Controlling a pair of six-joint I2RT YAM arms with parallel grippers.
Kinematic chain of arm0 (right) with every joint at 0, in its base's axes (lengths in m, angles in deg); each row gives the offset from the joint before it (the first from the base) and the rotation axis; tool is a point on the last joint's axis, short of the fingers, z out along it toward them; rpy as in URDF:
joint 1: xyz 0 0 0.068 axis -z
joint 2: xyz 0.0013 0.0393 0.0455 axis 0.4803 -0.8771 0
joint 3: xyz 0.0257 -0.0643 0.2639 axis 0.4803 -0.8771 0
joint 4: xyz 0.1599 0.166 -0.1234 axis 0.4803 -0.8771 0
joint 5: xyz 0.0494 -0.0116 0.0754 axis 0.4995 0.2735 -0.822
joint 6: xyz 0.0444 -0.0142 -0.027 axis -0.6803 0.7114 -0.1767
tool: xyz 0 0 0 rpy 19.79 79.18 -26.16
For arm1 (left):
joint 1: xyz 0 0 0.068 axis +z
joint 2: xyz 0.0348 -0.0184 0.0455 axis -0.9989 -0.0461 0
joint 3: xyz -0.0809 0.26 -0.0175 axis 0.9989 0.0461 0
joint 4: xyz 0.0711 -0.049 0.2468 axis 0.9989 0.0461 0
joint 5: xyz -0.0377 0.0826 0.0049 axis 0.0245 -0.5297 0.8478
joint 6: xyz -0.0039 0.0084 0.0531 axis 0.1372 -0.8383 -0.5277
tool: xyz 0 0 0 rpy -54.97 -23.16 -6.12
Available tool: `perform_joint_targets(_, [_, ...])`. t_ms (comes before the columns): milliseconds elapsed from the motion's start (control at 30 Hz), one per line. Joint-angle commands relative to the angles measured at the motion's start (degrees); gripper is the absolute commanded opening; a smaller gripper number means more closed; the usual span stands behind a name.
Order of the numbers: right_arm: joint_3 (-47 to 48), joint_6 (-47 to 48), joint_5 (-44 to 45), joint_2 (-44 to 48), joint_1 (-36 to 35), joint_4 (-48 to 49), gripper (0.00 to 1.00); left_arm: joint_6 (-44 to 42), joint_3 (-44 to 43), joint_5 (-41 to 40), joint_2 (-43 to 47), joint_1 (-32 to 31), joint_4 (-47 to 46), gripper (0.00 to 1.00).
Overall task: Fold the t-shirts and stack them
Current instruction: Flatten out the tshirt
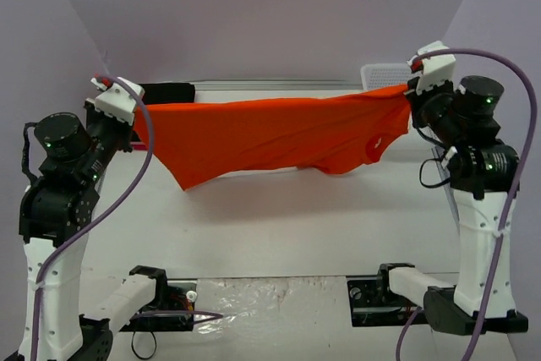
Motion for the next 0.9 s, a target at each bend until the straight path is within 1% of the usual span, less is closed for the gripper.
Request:
perform_joint_targets(0, [-0.31, -2.07, 1.33, 6.81, 0.57, 1.26, 0.00, 2.32, -4.66, -1.07, 1.81, 0.01, -1.61, 0.02])
perform_joint_targets(33, [-0.22, -2.60, 1.50, 9.09, 0.57, 1.35, 0.00, 2.49, -5.27, -1.07, 1.99, 0.01, -1.43, 0.02])
perform_joint_targets(133, [0.57, -3.13, 2.47, 12.17, 0.66, 1.44, 0.00, 3.11, -7.12, -0.81, 2.87, 0.01, -0.64, 0.02])
perform_joint_targets(200, [1.79, -3.13, 3.08, 12.54, 0.57, 1.44, 0.00, 3.11, -8.17, -0.63, 3.13, 0.01, -0.55, 0.02])
perform_joint_targets(300, [3.20, -3.48, 4.31, 10.78, 0.66, 3.71, 0.00, 2.50, -8.44, -2.99, 1.82, 0.01, -1.95, 0.02])
perform_joint_targets(333, [3.21, -3.83, 4.67, 9.13, 0.66, 4.68, 0.00, 1.71, -8.27, -4.40, 1.21, 0.01, -2.57, 0.02])
perform_joint_targets(500, [3.29, -2.87, 5.81, 0.60, 0.57, 8.55, 0.00, -0.14, -4.32, -6.08, -3.71, 0.10, -8.10, 0.02])
perform_joint_targets(533, [3.38, -3.04, 6.07, -2.81, 0.66, 9.43, 0.00, -0.40, -1.87, -6.69, -4.42, 0.10, -9.33, 0.02])
perform_joint_targets(633, [3.47, -3.22, 5.73, -8.79, 0.57, 11.10, 0.00, -0.40, 2.44, -8.45, -7.23, 0.28, -14.08, 0.02])
perform_joint_targets(767, [5.39, -3.39, 5.37, -17.05, 0.57, 12.51, 0.00, 0.12, 4.30, -9.24, -13.28, 0.89, -18.47, 0.02])
perform_joint_targets(867, [9.25, -3.74, 5.28, -20.76, 0.48, 12.51, 0.00, 0.12, 2.38, -9.24, -17.85, 1.15, -19.80, 0.02])
